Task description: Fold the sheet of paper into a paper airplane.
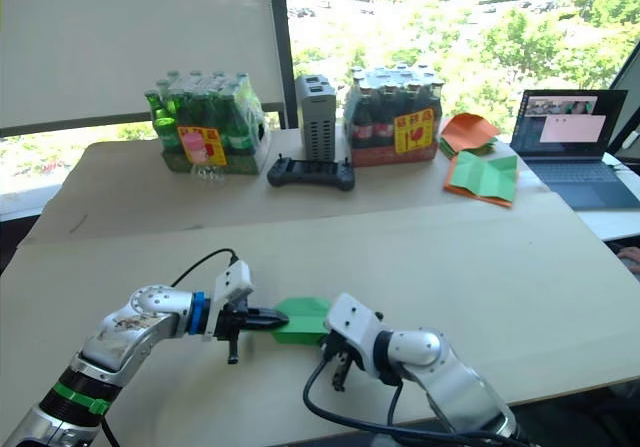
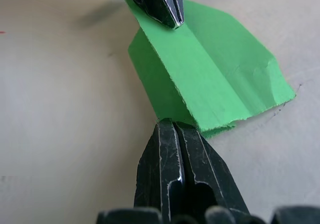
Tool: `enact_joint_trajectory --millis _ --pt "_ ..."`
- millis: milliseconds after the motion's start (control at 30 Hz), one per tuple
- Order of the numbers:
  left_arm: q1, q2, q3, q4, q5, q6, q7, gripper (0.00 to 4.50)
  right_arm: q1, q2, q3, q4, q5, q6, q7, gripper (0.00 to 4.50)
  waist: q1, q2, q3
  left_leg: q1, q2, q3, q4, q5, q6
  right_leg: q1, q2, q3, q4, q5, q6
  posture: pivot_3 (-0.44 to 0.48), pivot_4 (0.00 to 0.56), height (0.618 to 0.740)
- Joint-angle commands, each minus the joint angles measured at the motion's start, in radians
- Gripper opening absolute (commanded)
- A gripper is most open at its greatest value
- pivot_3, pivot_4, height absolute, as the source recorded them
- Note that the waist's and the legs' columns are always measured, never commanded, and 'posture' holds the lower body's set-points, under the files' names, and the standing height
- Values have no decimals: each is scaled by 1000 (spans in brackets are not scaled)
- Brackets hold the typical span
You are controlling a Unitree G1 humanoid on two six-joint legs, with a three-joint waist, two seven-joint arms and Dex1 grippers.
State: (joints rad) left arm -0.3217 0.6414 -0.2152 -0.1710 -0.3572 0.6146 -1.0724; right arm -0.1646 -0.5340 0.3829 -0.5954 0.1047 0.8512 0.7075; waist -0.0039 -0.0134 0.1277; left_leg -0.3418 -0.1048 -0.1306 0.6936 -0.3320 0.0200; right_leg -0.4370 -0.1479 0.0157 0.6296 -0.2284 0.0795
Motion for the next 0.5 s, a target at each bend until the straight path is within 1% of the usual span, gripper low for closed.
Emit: enact_joint_trajectory --millis 33,100,200,233,400,500 --pt "0 4 0 -39 -5 -16 -3 0 22 -25 -51 -54 69 73 19 20 2 0 0 0 0 0 0 0 0 0 0 0 0 0 0 0 150 735" --pt "0 2 -2 -45 -3 -16 0 0 25 -44 -89 -84 125 113 45 20 5 0 0 -1 0 0 0 0 0 0 0 0 0 0 0 0 150 735" --pt "0 3 0 -51 -4 -14 2 0 -5 -59 -149 -92 200 150 70 904 6 0 0 -1 0 0 1 0 0 0 0 0 0 0 0 0 150 735" --pt "2 5 1 -54 -5 -13 1 0 -25 -56 -162 -81 213 158 67 1302 6 0 0 -1 0 0 0 0 0 0 0 0 0 0 0 0 150 735" --pt "22 16 5 -89 -16 -2 -4 0 -131 12 -200 3 260 208 17 2968 2 0 0 -2 0 0 0 0 0 -1 0 0 0 0 0 0 150 735" --pt "38 20 1 -106 -12 -2 -2 0 -168 39 -192 47 270 217 -3 2968 2 0 0 -3 0 0 0 0 0 -2 0 0 0 0 0 0 150 735"
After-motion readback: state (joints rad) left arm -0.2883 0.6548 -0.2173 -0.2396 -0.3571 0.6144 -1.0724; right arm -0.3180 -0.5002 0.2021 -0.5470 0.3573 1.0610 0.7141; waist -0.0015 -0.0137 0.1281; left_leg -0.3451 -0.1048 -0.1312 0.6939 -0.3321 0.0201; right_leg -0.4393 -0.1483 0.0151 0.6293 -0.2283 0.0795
